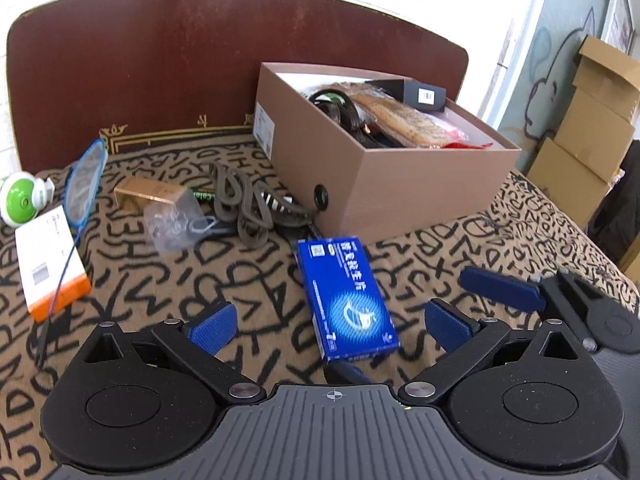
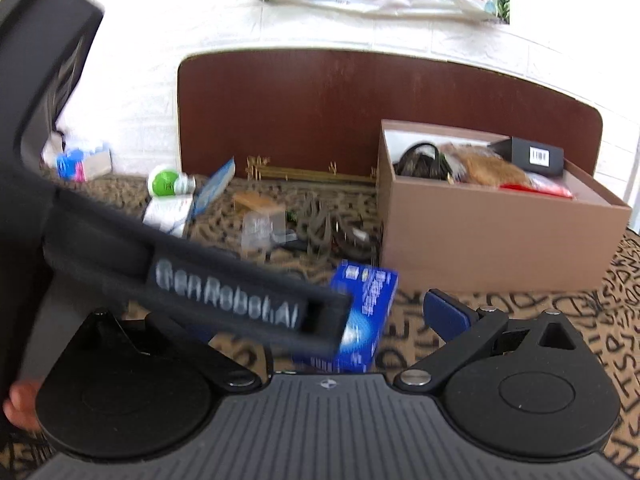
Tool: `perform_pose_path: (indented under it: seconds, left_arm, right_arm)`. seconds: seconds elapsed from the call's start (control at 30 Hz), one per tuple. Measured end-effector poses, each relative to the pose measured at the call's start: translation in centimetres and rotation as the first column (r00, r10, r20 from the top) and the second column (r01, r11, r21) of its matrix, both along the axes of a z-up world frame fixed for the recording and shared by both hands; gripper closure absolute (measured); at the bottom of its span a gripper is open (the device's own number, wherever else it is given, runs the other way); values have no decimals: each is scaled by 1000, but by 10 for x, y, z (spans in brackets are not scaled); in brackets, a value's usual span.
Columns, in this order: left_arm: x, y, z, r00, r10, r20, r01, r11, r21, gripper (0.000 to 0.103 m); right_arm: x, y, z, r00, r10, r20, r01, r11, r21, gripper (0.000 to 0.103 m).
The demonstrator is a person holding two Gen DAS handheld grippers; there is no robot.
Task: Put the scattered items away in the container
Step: 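Lower the left gripper onto the blue medicine box and close it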
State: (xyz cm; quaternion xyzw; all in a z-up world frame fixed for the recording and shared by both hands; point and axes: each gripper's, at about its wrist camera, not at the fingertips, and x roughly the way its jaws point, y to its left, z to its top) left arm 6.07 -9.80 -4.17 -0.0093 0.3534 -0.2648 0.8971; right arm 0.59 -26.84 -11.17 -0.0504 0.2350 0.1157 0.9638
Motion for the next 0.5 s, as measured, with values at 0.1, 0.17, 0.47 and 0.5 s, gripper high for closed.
perform_pose_path:
  seconds: [0.1,0.17,0.47,0.5]
  left_arm:
    - [0,2,-4,1000,6,-19,-6,1000,-1,0]
    - [3,2,-8,999,5,-34,-5,1000,0,0]
    - [30,-18,-17,994,-54,-91,55,998,10,2]
    - [33,-21,-19,993,-61,-100,63,998,15,5]
  right_arm:
    - [-4,4,-13,999,-2,-40,1,1000,-27,0]
    - [-5,5,-21,998,-10,-66,8,999,-34,0]
    - [10,-3,-26,991,-97,-94,98,995,10,2]
    - [12,-3,-26,990,-105,-95,106,994,12,3]
